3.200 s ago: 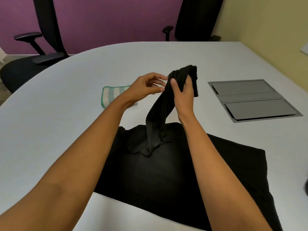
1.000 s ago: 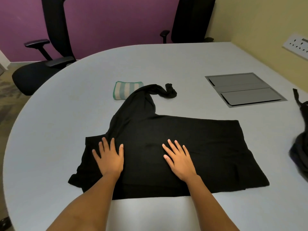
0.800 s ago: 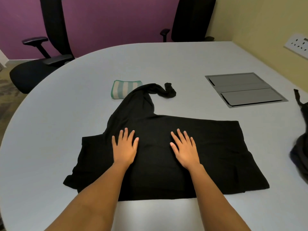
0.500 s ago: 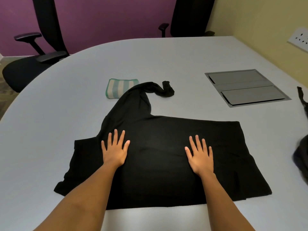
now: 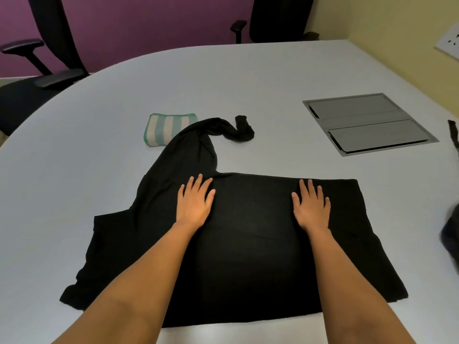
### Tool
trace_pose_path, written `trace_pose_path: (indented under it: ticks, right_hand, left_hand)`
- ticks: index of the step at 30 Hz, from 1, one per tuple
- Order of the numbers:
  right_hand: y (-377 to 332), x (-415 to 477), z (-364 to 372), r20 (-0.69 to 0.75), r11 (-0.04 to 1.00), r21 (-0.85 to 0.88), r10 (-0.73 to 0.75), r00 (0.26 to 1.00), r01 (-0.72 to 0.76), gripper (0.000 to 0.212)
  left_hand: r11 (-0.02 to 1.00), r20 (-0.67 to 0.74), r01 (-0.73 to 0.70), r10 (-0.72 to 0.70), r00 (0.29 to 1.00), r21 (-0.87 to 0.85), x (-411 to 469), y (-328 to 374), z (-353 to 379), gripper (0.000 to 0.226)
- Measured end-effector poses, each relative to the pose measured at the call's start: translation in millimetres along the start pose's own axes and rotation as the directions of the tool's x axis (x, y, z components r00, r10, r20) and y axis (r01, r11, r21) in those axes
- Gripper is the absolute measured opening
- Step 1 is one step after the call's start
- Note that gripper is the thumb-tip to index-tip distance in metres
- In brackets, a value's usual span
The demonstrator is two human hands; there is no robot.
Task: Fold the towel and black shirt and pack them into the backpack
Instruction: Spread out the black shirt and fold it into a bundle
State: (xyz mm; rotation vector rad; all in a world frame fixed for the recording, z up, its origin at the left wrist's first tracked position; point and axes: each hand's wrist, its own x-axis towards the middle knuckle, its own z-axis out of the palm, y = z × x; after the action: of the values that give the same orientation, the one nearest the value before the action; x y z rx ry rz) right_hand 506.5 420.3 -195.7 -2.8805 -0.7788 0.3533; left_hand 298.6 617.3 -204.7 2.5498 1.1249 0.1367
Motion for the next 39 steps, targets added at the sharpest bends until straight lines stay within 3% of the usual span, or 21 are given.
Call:
trace_pose_path:
  ticks: [5, 9, 11, 13, 15, 18, 22, 28, 32, 35, 39]
  right_hand:
    - [2, 19, 8, 0.161, 0.997, -0.060, -0.029, 0.987, 0.039, 0.058]
    - [6, 23, 11, 0.082, 0.996, -0.071, -0.045, 0.996, 0.051, 0.057]
    - [10, 29, 5, -0.046, 0.995, -0.062, -0.078, 0.996, 0.075, 0.053]
    - [15, 38, -1, -0.140, 0.996, -0.038, -0.091, 0.986, 0.086, 0.048]
    - [21, 47, -5, -0.139, 0.994, -0.058, -0.105, 0.985, 0.098, 0.046]
    - [29, 56, -8, -0.103, 0.982, -0.117, -0.158, 0.982, 0.146, 0.045]
    - [34, 67, -13, -0.145, 0.965, -0.148, -0.239, 0.960, 0.217, 0.038]
    - [32, 71, -18, -0.166, 0.968, -0.123, -0.239, 0.957, 0.220, 0.026]
    - [33, 67, -23, -0.140, 0.971, -0.078, -0.234, 0.962, 0.225, 0.020]
    - [42, 63, -27, -0.085, 0.961, -0.071, -0.273, 0.958, 0.267, 0.019]
    - [54, 49, -39, -0.086, 0.966, -0.085, -0.253, 0.964, 0.246, 0.021]
  left_hand:
    - [0.990, 0.180, 0.088, -0.107, 0.978, 0.107, 23, -6, 15, 0.056]
    - [0.984, 0.205, 0.080, -0.112, 0.972, 0.157, 38, -13, 16, 0.054]
    - [0.989, 0.098, 0.046, -0.060, 0.993, 0.142, 44, -11, 13, 0.052]
    - [0.996, -0.097, 0.028, -0.019, 0.995, 0.089, 51, -12, 5, 0.046]
    - [0.996, -0.238, 0.068, -0.053, 0.970, 0.054, 65, -17, -8, 0.042]
    - [0.980, -0.284, 0.200, -0.190, 0.940, 0.007, 86, -33, -25, 0.045]
    - [0.914, -0.155, 0.349, -0.382, 0.911, -0.206, 108, -51, -41, 0.050]
    - [0.905, -0.009, 0.384, -0.392, 0.920, -0.183, 121, -62, -42, 0.051]
    - [0.916, -0.067, 0.341, -0.362, 0.930, -0.211, 122, -55, -48, 0.040]
    - [0.847, -0.114, 0.354, -0.428, 0.897, -0.398, 119, -47, -59, 0.037]
    - [0.545, 0.002, 0.319, -0.502, 0.865, -0.775, 109, -40, -86, 0.032]
